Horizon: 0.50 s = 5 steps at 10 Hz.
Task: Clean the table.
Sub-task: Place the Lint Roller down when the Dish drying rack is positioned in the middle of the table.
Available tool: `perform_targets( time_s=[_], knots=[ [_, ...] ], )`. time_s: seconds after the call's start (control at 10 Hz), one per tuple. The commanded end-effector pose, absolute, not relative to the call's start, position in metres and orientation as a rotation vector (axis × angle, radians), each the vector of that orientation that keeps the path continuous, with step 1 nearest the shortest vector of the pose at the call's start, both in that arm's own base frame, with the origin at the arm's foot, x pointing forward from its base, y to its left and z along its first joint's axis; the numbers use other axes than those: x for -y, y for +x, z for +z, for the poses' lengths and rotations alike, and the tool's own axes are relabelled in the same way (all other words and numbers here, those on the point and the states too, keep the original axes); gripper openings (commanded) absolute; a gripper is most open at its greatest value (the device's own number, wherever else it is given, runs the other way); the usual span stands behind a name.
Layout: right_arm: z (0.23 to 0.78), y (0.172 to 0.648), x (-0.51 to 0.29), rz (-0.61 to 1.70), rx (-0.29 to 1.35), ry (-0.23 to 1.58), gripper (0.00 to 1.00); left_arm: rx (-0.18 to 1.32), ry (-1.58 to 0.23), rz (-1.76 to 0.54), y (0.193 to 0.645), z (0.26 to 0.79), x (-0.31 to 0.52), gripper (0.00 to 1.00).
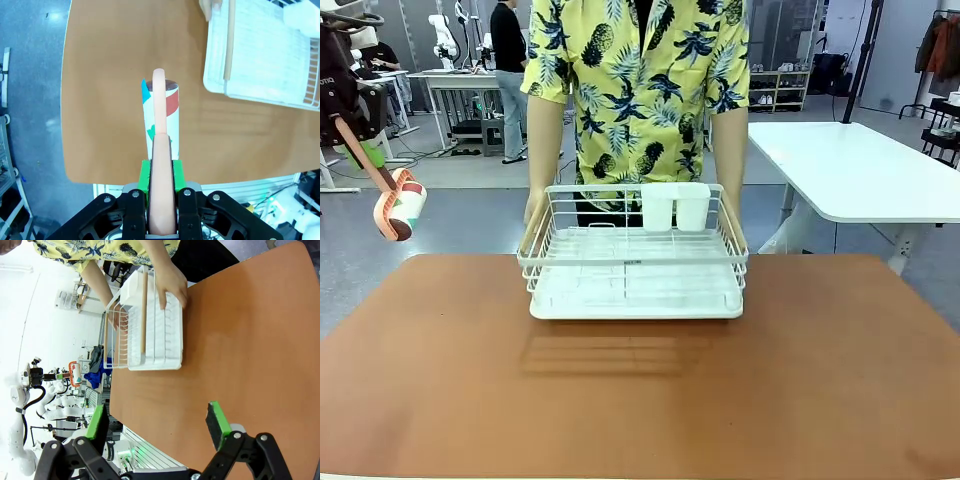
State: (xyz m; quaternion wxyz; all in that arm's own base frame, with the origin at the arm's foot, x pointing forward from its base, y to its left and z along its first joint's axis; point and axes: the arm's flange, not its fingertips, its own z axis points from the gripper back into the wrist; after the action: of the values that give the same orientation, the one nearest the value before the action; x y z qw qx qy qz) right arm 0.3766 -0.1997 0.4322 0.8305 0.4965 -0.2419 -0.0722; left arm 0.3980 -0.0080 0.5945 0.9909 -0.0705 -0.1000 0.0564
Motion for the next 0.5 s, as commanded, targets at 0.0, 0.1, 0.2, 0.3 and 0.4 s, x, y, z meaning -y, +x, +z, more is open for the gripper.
perform_targets(
  time_s=[0.0, 0.1, 0.2, 0.3, 0.4],
  knots=[
    [0.4347, 0.3767, 0.1991, -0.144, 0.53, 1.066, 1.0, 0.189, -0.143, 0.11, 0.3971, 0.601, 0.0077, 0.21],
    [0.4347, 0.3767, 0.1991, -0.144, 0.53, 1.066, 1.0, 0.189, -0.143, 0.11, 0.3971, 0.601, 0.0077, 0.21],
    [0.4347, 0.3767, 0.1991, -0.144, 0.53, 1.066, 1.0, 0.189, -0.143, 0.11, 0.3971, 0.601, 0.0077, 0.21],
    [0.4347, 0.3767, 0.1991, -0.144, 0.53, 1.066, 1.0, 0.189, -0.143, 0.11, 0.3971, 0.601, 0.0077, 0.21],
    [0.4347, 0.3767, 0.1991, -0.144, 0.53, 1.066, 1.0, 0.189, -0.143, 0.11, 0.3971, 0.601, 0.0077, 0.21]
  ],
)
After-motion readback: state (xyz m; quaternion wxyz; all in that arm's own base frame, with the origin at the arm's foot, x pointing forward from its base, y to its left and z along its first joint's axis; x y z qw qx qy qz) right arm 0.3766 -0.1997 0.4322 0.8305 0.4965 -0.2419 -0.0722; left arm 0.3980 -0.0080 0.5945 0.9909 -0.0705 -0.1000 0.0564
